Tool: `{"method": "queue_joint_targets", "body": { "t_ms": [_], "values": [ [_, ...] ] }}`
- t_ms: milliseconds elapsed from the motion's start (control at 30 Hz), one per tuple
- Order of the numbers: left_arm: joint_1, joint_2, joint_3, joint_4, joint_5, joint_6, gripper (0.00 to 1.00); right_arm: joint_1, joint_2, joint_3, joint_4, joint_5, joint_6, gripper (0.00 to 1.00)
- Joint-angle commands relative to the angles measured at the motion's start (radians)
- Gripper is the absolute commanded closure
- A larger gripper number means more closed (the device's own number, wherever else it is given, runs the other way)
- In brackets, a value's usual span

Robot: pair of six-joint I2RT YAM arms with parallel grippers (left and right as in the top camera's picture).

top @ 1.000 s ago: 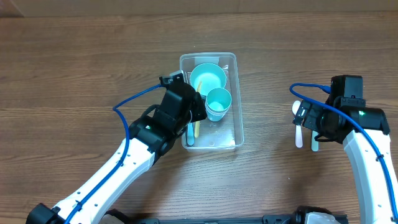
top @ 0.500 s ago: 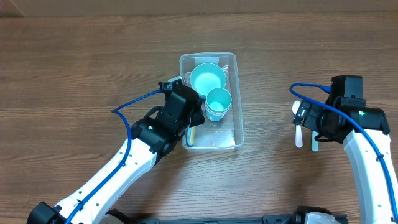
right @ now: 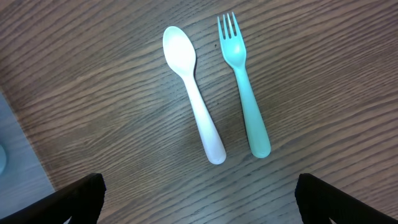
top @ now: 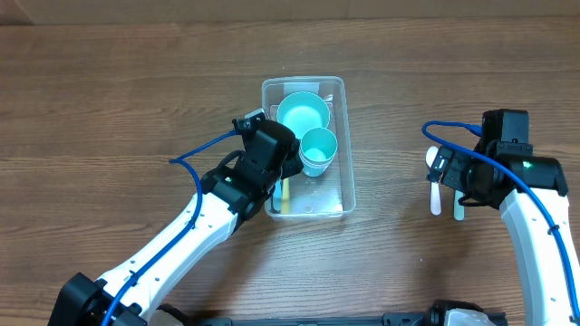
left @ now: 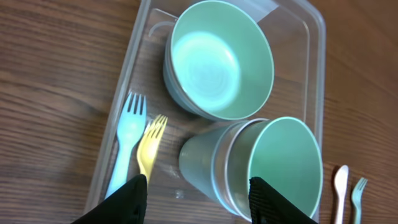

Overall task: Pack container
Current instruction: 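Retract the left gripper to the left side of the table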

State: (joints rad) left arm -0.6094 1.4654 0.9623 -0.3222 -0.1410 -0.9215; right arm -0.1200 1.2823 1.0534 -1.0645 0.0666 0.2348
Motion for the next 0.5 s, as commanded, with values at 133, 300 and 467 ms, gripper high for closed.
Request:
{"method": "queue_joint_targets", "body": {
  "t_ms": [133,300,467],
  "values": [
    [0.05,-0.117,0.213,-0.199,-0.146,0.163,0.43,-0.005,-0.003,0.004,0.005,0.002,0.0,0.0],
    [0.199,-0.203,0.237,-0.43,-0.341,0.224,0.09,-0.005,-0.003,0.004,0.005,0.002,0.0,0.0],
    [0.376,-0.209,0.237,-0.549,-0.372,0.298,0.0,-0.005,-0.003,0.004,0.005,0.002,0.0,0.0]
  ]
}}
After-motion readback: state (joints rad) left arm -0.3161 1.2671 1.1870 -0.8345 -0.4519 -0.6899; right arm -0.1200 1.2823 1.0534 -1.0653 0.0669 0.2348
